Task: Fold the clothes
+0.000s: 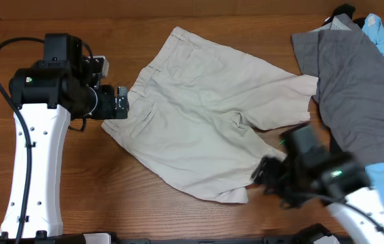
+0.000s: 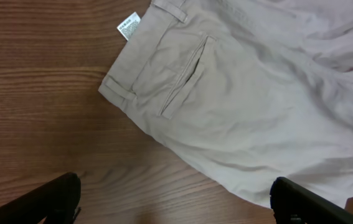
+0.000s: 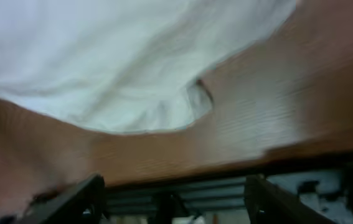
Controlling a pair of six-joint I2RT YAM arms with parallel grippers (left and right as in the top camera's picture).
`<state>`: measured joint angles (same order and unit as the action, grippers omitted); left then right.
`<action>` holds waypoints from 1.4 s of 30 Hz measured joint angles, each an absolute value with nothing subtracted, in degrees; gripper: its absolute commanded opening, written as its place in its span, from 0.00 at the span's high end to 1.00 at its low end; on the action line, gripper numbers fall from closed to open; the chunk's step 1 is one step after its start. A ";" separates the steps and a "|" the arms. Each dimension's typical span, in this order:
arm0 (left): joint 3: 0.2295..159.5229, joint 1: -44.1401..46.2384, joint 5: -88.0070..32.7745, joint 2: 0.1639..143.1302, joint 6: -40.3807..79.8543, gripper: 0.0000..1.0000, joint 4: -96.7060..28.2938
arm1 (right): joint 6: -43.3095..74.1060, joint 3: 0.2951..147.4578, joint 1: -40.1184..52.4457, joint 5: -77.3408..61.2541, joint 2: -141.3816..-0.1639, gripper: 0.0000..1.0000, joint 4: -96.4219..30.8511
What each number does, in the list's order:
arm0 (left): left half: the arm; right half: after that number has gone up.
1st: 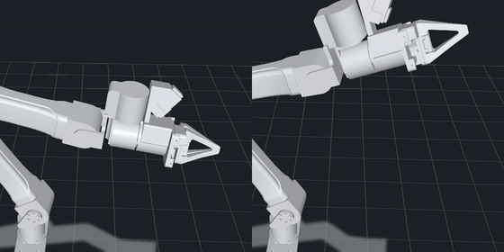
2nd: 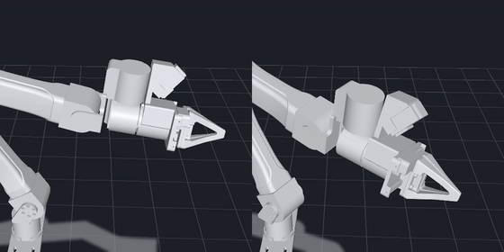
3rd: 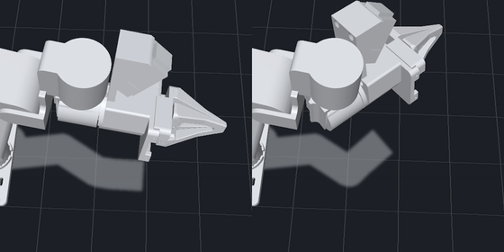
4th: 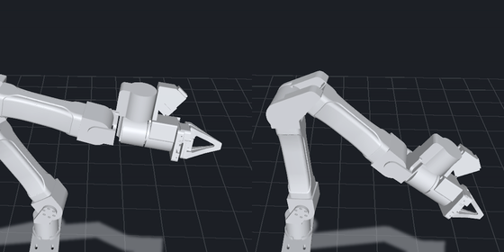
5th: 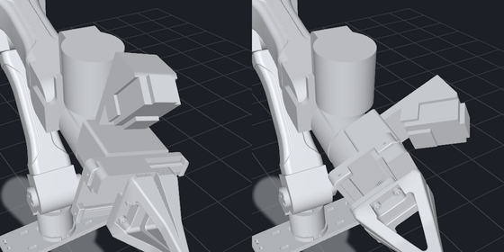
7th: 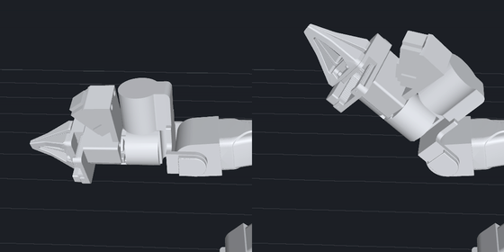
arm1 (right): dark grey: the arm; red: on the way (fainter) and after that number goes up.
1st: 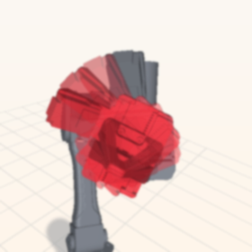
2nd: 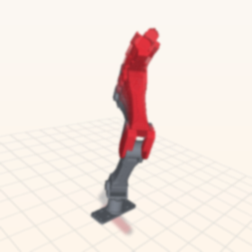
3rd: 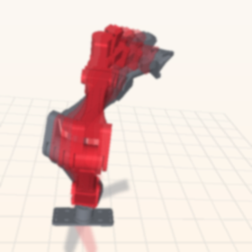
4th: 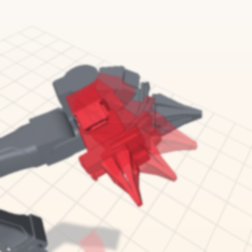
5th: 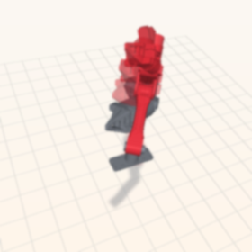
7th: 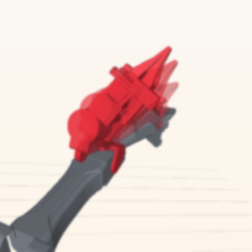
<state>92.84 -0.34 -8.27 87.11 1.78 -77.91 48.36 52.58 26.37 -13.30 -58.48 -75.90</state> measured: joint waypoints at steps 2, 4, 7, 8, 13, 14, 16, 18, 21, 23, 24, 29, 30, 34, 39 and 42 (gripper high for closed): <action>90.91 -0.34 -8.25 86.98 1.98 0.02 -76.34 | 52.23 46.61 32.14 -14.02 -58.96 0.27 -69.01; 88.09 -0.34 -8.27 86.91 2.17 0.02 -74.54 | 55.40 42.76 36.05 -14.48 -59.96 0.27 -64.23; 83.53 -0.34 -8.25 86.89 2.61 0.01 -71.42 | 59.55 38.98 39.88 -14.57 -62.33 0.28 -60.03; 81.80 -0.34 -8.25 86.89 2.63 0.02 -69.80 | 60.75 37.98 40.58 -14.20 -63.31 0.28 -59.02; 74.37 -0.34 -8.25 86.91 2.52 0.02 -62.89 | 63.68 35.86 40.91 -12.45 -69.47 0.32 -53.08; 73.06 -0.34 -8.14 86.87 2.39 0.02 -60.88 | 63.86 35.53 40.93 -12.03 -70.98 0.32 -50.83; 70.15 -0.34 -7.86 86.89 2.28 0.01 -58.22 | 64.38 35.24 40.91 -11.05 -74.96 0.36 -47.48; 69.12 -0.34 -7.81 86.83 1.87 0.01 -55.59 | 64.64 35.11 40.91 -10.81 -76.86 0.38 -45.41; 68.38 -0.34 -7.79 86.83 1.28 0.01 -54.00 | 64.45 35.05 40.91 -10.26 -78.61 0.41 -44.05; 68.27 -0.34 -7.64 86.83 1.23 0.01 -53.63 | 64.12 35.03 40.91 -9.91 -78.61 0.45 -42.65; 68.20 -0.34 -7.64 86.83 1.21 0.01 -53.56 | 63.86 35.03 40.91 -9.82 -78.61 0.50 -42.17; 68.16 -0.34 -7.42 86.83 1.08 0.03 -54.15 | 62.94 35.03 40.91 -9.43 -78.61 0.96 -42.24; 68.16 -0.34 -7.40 86.83 1.06 0.04 -54.57 | 62.89 35.03 40.93 -9.50 -78.61 0.96 -43.27; 68.10 -0.34 -7.33 86.83 1.06 0.06 -57.21 | 62.94 35.79 40.91 -9.63 -78.46 0.96 -51.83; 67.94 -0.34 -7.20 86.83 1.08 0.06 -59.55 | 62.92 36.80 40.91 -9.63 -75.00 0.90 -59.66; 67.35 -0.34 -7.22 86.83 1.17 0.08 -60.25 | 62.89 36.88 40.91 -9.63 -72.77 0.86 -61.06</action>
